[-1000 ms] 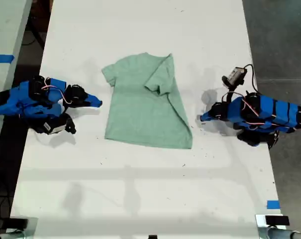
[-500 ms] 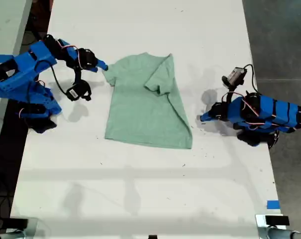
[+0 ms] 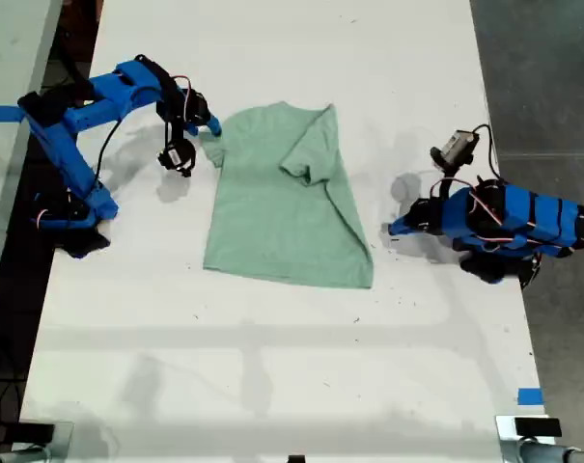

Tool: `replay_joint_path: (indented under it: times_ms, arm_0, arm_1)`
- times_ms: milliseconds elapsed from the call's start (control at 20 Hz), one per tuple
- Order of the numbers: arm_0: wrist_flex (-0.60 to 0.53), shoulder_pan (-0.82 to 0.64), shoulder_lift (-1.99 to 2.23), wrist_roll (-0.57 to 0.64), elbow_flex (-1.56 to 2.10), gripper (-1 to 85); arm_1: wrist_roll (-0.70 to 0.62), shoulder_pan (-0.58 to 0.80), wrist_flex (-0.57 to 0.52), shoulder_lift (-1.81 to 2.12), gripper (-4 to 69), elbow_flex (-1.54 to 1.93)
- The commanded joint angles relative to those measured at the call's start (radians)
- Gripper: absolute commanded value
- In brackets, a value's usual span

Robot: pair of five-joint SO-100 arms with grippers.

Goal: Fold t shirt

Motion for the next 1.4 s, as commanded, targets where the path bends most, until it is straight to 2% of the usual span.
replay_joint_path:
  times_ms: [0,100,200,400,700,900,1300,1350]
  arm_0:
    - [-0.008,-0.037,-0.078,0.017,-0.061,16.1]
    - [0.002,-0.044,-0.098,0.018,-0.069,12.5]
    - [0.02,-0.052,-0.155,0.018,-0.104,0.1]
    - [0.126,-0.015,-0.212,0.005,-0.245,0.1]
    - [0.491,0.181,-0.156,-0.1,-0.782,0.0]
    - [0.468,0.331,-0.176,-0.152,-0.85,0.0]
    - [0.252,0.468,-0.379,-0.37,-0.913,0.0]
    - [0.224,0.483,-0.38,-0.394,-0.913,2.5]
  arm_1:
    - [0.0,-0.002,-0.002,0.012,1.2,0.046]
    - [-0.002,-0.002,-0.002,0.012,1.2,0.044]
    - [-0.003,-0.002,-0.003,0.012,1.2,0.044]
    - [-0.003,-0.002,-0.003,0.012,1.2,0.044]
    - [-0.003,0.0,-0.003,0.012,1.2,0.044]
    - [-0.002,-0.002,-0.003,0.012,1.2,0.044]
    - [-0.006,-0.003,-0.005,0.012,1.2,0.044]
    - [-0.006,-0.003,-0.005,0.012,1.2,0.044]
